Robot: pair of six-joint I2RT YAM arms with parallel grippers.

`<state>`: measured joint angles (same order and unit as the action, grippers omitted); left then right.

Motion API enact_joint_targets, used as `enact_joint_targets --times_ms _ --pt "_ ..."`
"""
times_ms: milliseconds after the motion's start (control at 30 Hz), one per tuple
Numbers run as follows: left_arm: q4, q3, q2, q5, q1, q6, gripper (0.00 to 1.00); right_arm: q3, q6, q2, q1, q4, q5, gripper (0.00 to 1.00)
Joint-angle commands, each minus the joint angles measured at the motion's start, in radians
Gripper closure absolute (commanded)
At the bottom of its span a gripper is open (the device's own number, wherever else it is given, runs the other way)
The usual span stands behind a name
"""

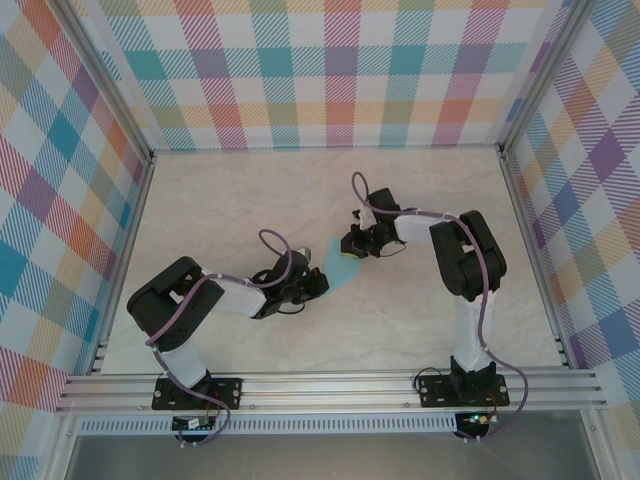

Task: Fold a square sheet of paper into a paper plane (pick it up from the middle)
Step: Fourth fold the wing at the center of the table.

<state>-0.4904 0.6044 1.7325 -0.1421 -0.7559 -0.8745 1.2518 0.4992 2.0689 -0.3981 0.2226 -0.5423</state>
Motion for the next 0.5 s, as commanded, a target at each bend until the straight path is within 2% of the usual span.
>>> enact_joint_targets --times_ms 0,267,467 --pt "0.280 -0.074 0.066 -0.026 -0.002 0.022 1.00 0.050 -0.033 0.048 0.048 0.012 0.086 0.93" --pt "0.288 -0.069 0.057 -0.022 -0.002 0.027 1.00 0.139 -0.037 0.063 0.097 0.062 0.112 0.92" --pt "0.304 -0.043 0.046 -0.020 -0.002 0.034 1.00 0.097 -0.018 -0.087 0.094 0.027 0.091 0.91"
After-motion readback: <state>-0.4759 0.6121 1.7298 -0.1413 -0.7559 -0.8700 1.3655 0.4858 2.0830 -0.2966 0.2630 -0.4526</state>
